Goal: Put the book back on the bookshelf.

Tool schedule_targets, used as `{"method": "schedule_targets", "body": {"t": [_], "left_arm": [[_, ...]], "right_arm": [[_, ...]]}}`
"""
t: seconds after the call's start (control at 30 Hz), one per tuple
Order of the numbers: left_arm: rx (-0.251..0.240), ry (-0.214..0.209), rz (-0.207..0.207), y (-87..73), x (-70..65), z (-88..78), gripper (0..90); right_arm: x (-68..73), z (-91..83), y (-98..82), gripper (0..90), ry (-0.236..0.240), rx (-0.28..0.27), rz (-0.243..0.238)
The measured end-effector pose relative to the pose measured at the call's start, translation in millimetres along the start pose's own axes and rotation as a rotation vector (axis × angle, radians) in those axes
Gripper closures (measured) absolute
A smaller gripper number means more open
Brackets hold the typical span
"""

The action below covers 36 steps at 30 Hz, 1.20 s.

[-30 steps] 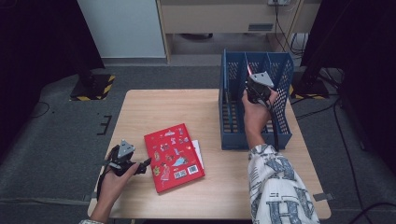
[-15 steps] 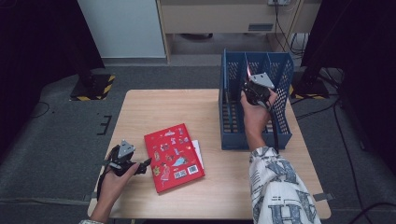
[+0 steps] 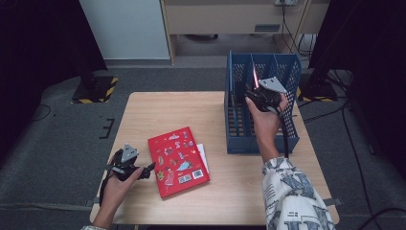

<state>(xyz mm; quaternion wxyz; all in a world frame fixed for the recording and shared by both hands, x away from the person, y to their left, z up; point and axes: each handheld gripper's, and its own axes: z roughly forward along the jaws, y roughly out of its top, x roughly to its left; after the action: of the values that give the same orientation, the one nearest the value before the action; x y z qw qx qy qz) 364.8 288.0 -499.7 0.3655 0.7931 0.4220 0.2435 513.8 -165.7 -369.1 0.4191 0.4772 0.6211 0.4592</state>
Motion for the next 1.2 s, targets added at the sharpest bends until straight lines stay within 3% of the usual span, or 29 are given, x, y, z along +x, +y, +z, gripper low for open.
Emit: {"method": "schedule_targets", "body": {"t": [0.17,0.37,0.57,0.87,1.2], "left_arm": [[0.001,0.002,0.001,0.0,-0.4,-0.4,3.8],[0.004,0.003,0.004,0.1,-1.4,0.0,3.8],[0.006,0.002,0.007,0.4,-2.6,0.8,3.8],[0.005,0.004,0.005,0.3,-2.4,0.9,3.8],[0.008,0.003,0.005,0.2,-2.9,1.5,3.8]], "right_arm": [[-1.9,-11.4,-3.2,23.3,0.054,0.014,0.004],[-6.2,-28.2,-9.7,20.0,0.075,0.009,0.012],[-7.6,-43.8,-19.8,18.9,0.105,0.012,0.025],[-6.5,-68.4,-29.3,16.0,0.189,0.015,0.048],[-7.4,-80.5,-40.3,15.5,0.242,0.043,0.075]]}}
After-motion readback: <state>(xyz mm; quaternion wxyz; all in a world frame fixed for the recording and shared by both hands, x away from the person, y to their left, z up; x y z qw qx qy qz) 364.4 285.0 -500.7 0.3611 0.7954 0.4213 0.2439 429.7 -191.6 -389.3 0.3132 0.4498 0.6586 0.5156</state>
